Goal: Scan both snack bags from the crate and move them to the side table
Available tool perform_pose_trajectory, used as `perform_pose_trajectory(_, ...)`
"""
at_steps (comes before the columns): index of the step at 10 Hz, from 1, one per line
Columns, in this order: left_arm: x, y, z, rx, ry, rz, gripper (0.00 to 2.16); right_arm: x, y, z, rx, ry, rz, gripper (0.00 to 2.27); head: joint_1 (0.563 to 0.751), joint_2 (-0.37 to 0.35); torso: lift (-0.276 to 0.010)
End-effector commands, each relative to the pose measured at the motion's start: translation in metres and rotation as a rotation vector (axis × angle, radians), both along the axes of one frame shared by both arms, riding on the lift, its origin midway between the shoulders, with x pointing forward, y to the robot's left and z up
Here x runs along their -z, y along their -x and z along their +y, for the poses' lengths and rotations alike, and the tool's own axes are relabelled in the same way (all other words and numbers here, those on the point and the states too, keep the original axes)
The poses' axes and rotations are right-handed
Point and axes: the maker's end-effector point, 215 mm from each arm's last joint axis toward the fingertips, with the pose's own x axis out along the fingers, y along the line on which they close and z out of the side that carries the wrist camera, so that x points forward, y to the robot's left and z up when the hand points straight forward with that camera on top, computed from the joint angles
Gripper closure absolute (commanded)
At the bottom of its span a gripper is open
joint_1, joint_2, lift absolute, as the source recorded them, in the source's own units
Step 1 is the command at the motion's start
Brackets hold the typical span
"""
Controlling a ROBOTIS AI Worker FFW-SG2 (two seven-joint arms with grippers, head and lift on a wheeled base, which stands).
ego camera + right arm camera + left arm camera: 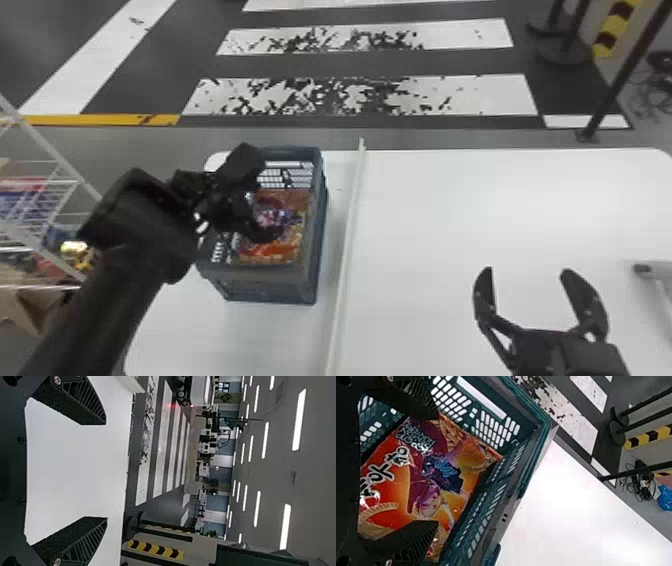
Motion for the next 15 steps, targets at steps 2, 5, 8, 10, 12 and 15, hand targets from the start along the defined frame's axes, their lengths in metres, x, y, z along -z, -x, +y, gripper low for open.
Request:
perform_pose_trajectory(2,0.024,0.007,-0.007,0.010,-0.020,0.026,0.05,0.001,-0.001,0.000,0.000,0.001,0.001,0.07,0.695,0.138,-0.029)
perform_pose_trajectory(5,0.054,0.008,-0.018,0.031,-0.072,0.023,0.05,0.004,0.000,0.001,-0.004,0.002,0.006,0.07,0.695,0.126,-0.029)
perform_pose_trajectory(8,0.067,-0.002,-0.022,0.025,-0.088,-0.012,0.05,0.008,0.001,0.000,-0.004,0.003,0.015,0.07,0.695,0.113,-0.029)
perform_pose_trajectory(10,0.077,-0.003,-0.023,0.030,-0.098,-0.021,0.05,0.010,0.001,0.000,-0.005,0.005,0.018,0.07,0.695,0.113,-0.029)
perform_pose_trajectory(12,0.092,-0.001,-0.019,0.023,-0.116,-0.014,0.05,0.012,0.001,0.003,-0.010,0.005,0.020,0.07,0.695,0.112,-0.029)
perform_pose_trajectory(15,0.102,0.010,-0.016,0.053,-0.128,0.054,0.74,0.016,0.001,0.006,-0.014,0.002,0.025,0.07,0.695,0.122,-0.029)
